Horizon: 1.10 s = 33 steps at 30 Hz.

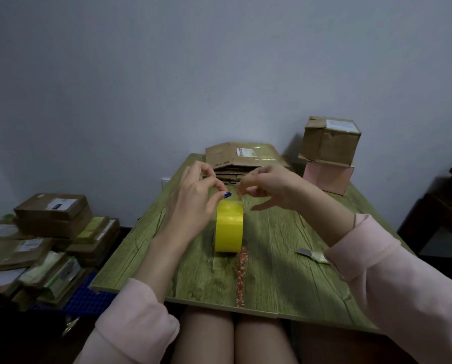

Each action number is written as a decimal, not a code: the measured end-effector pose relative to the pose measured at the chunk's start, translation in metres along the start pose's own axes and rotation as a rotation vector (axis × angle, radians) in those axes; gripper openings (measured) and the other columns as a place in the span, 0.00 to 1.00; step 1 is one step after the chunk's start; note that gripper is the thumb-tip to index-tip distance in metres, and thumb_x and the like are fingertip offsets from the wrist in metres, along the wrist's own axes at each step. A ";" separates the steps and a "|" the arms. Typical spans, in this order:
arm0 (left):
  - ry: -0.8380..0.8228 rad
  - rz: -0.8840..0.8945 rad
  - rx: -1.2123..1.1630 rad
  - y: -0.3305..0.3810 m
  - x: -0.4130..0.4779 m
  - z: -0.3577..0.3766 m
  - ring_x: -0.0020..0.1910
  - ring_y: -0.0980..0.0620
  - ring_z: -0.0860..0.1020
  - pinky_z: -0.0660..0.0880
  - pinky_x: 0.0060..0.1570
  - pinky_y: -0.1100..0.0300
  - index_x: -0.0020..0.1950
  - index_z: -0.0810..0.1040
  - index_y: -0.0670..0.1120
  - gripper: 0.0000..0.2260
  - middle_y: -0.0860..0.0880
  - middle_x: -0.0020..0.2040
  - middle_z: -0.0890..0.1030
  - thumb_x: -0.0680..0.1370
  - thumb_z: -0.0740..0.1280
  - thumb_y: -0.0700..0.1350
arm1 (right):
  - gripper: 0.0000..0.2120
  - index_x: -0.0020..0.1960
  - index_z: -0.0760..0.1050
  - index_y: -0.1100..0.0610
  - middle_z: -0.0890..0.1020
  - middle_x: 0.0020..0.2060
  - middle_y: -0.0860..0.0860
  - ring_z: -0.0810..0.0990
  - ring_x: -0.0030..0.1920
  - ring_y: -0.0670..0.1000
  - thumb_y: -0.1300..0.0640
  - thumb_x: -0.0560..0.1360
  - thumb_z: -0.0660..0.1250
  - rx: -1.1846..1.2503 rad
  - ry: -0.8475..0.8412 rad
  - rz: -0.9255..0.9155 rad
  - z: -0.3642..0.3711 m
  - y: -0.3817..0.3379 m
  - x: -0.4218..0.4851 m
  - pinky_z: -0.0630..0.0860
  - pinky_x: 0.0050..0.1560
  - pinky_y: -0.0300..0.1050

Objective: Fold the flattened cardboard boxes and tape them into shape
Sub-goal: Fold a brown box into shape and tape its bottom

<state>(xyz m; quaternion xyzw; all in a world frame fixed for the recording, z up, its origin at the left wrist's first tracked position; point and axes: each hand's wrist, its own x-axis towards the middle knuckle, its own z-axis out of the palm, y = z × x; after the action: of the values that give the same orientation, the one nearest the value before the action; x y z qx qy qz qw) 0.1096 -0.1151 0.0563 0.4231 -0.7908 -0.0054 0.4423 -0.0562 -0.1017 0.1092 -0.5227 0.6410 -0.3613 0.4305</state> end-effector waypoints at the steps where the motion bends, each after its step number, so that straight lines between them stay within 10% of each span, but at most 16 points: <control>1: -0.008 -0.003 0.013 0.001 0.001 -0.001 0.49 0.57 0.64 0.64 0.42 0.60 0.43 0.80 0.46 0.02 0.54 0.50 0.67 0.73 0.71 0.44 | 0.02 0.42 0.79 0.56 0.80 0.36 0.50 0.76 0.39 0.47 0.59 0.72 0.70 -0.117 0.084 -0.075 0.000 -0.002 -0.002 0.80 0.49 0.50; 4: -0.039 -0.033 0.039 0.000 0.004 -0.004 0.51 0.60 0.61 0.60 0.43 0.64 0.45 0.81 0.46 0.03 0.55 0.51 0.67 0.75 0.70 0.46 | 0.06 0.46 0.82 0.55 0.80 0.42 0.49 0.78 0.43 0.48 0.59 0.72 0.68 -0.478 0.349 -0.364 -0.004 -0.006 -0.009 0.73 0.40 0.39; 7: -0.056 -0.047 0.031 -0.002 0.003 -0.008 0.52 0.61 0.61 0.61 0.43 0.63 0.45 0.81 0.47 0.04 0.55 0.51 0.67 0.75 0.69 0.46 | 0.08 0.49 0.83 0.51 0.78 0.54 0.48 0.74 0.55 0.45 0.56 0.71 0.70 -0.600 0.251 -0.587 -0.005 -0.007 -0.016 0.67 0.52 0.36; 12: -0.056 -0.043 0.024 -0.004 0.003 -0.009 0.52 0.61 0.62 0.61 0.44 0.63 0.45 0.80 0.47 0.03 0.55 0.51 0.67 0.75 0.69 0.46 | 0.11 0.49 0.83 0.49 0.78 0.57 0.49 0.72 0.59 0.52 0.47 0.69 0.73 -0.944 0.190 -0.727 0.012 0.008 -0.001 0.70 0.59 0.54; 17: -0.003 -0.102 -0.115 -0.006 -0.003 -0.008 0.49 0.56 0.69 0.64 0.46 0.67 0.52 0.78 0.46 0.08 0.53 0.50 0.70 0.74 0.70 0.45 | 0.04 0.43 0.84 0.55 0.83 0.38 0.52 0.79 0.40 0.53 0.55 0.70 0.74 -0.819 0.200 -0.747 0.017 0.004 0.003 0.75 0.43 0.48; 23: -0.221 -0.622 -0.347 0.008 -0.038 0.011 0.54 0.51 0.76 0.73 0.51 0.57 0.67 0.63 0.43 0.34 0.50 0.56 0.75 0.68 0.75 0.54 | 0.04 0.43 0.84 0.58 0.84 0.38 0.54 0.81 0.41 0.51 0.58 0.71 0.74 -0.719 0.069 -0.629 0.018 -0.002 0.010 0.76 0.44 0.42; 33: 0.005 -0.437 -0.118 -0.031 -0.030 -0.008 0.51 0.48 0.79 0.69 0.47 0.65 0.58 0.78 0.42 0.17 0.46 0.52 0.82 0.71 0.74 0.39 | 0.11 0.55 0.82 0.60 0.84 0.49 0.53 0.79 0.48 0.43 0.57 0.75 0.69 -0.235 0.298 -0.521 0.011 0.001 0.026 0.71 0.48 0.33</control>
<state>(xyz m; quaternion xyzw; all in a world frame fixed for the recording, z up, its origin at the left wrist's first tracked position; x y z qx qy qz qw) 0.1439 -0.1120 0.0287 0.5579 -0.6775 -0.1463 0.4565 -0.0490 -0.1271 0.0994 -0.6568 0.5787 -0.4556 0.1616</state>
